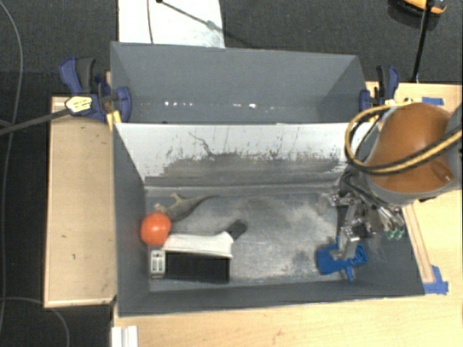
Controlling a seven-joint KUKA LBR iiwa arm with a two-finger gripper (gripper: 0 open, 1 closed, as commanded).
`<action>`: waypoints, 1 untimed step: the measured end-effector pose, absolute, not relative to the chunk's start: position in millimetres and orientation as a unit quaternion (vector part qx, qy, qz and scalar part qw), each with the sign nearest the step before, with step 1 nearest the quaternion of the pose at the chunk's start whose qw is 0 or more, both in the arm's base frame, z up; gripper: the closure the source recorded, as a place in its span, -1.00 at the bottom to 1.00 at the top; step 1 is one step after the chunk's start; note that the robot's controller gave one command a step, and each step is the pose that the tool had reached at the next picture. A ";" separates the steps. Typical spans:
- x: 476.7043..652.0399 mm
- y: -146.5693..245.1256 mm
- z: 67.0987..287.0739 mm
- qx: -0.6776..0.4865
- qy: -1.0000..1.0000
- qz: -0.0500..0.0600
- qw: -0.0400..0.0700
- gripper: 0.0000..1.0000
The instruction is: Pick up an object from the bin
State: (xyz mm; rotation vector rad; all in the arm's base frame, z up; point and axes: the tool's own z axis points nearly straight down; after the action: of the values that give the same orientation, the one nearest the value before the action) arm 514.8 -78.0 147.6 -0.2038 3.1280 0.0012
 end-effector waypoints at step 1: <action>506.5 -93.9 119.8 -0.185 0.983 -0.001 0.003 -1.00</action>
Offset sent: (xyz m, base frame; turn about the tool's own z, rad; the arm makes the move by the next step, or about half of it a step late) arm -0.0139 -0.0249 -0.0776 -0.4294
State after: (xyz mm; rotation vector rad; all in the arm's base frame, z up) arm 506.5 -93.9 119.8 -0.5812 3.0822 -0.0039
